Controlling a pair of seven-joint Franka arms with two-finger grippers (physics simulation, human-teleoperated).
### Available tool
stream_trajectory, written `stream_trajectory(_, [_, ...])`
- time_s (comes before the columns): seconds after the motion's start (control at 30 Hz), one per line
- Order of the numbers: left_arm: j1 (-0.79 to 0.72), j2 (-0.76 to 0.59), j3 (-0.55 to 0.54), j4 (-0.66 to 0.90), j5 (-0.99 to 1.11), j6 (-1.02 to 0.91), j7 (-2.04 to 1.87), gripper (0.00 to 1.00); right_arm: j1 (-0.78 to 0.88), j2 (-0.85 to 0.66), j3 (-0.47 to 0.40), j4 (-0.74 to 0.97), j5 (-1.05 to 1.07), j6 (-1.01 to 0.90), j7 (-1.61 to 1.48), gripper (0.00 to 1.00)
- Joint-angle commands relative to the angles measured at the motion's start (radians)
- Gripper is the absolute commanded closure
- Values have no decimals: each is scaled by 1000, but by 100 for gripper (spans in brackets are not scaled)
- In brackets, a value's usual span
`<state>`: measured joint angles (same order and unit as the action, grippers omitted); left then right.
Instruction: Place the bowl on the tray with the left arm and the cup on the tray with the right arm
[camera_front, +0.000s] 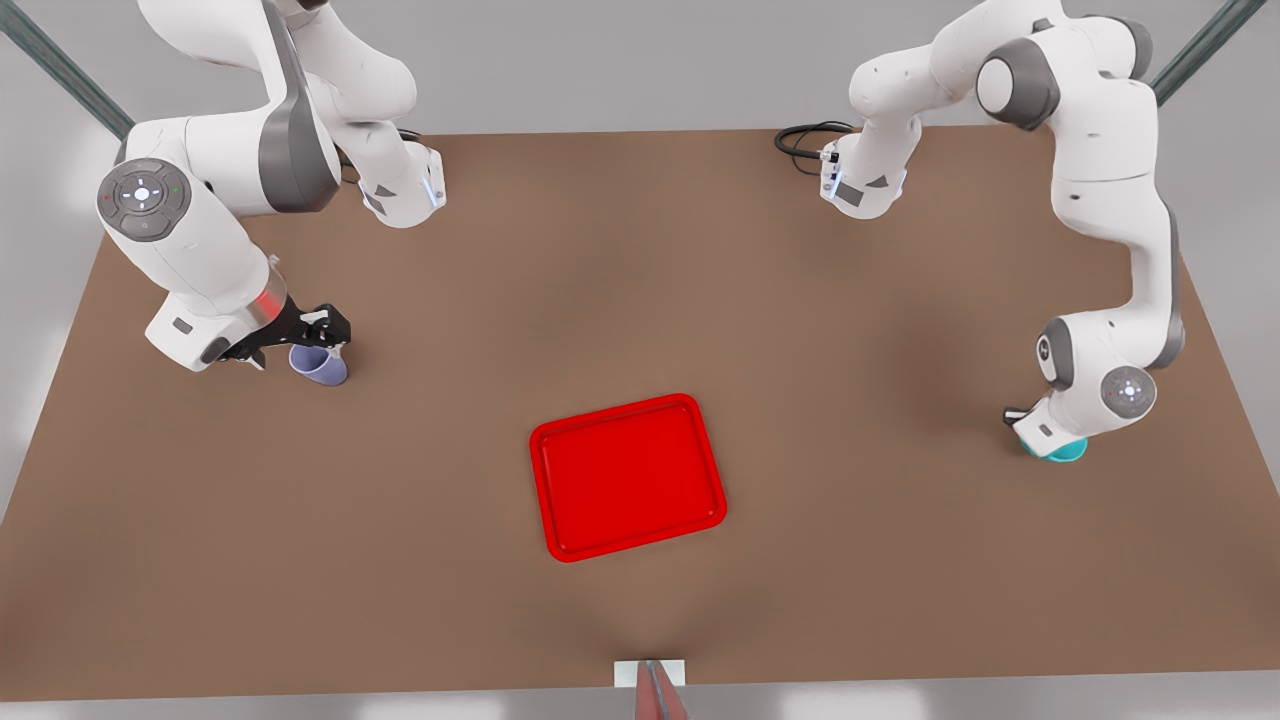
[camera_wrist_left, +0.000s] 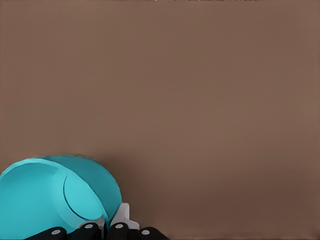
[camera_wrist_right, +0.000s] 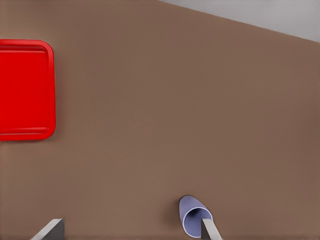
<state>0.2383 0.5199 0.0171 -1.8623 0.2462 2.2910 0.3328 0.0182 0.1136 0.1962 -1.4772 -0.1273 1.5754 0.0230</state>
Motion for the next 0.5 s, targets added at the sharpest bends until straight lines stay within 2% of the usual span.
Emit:
stream_trajectory(0.0, [-8, -8, 0, 0, -119, -2, 6, 77, 0, 0, 0, 0, 0, 0, 0, 0])
stream_trajectory(0.2, [-171, -78, 0, 35, -131, -4, -20, 77, 0, 0, 0, 0, 0, -2, 0, 0])
stream_trajectory(0.47, [-510, -81, 6, 130, -150, -4, -195, 76, 0, 0, 0, 0, 0, 0, 0, 0])
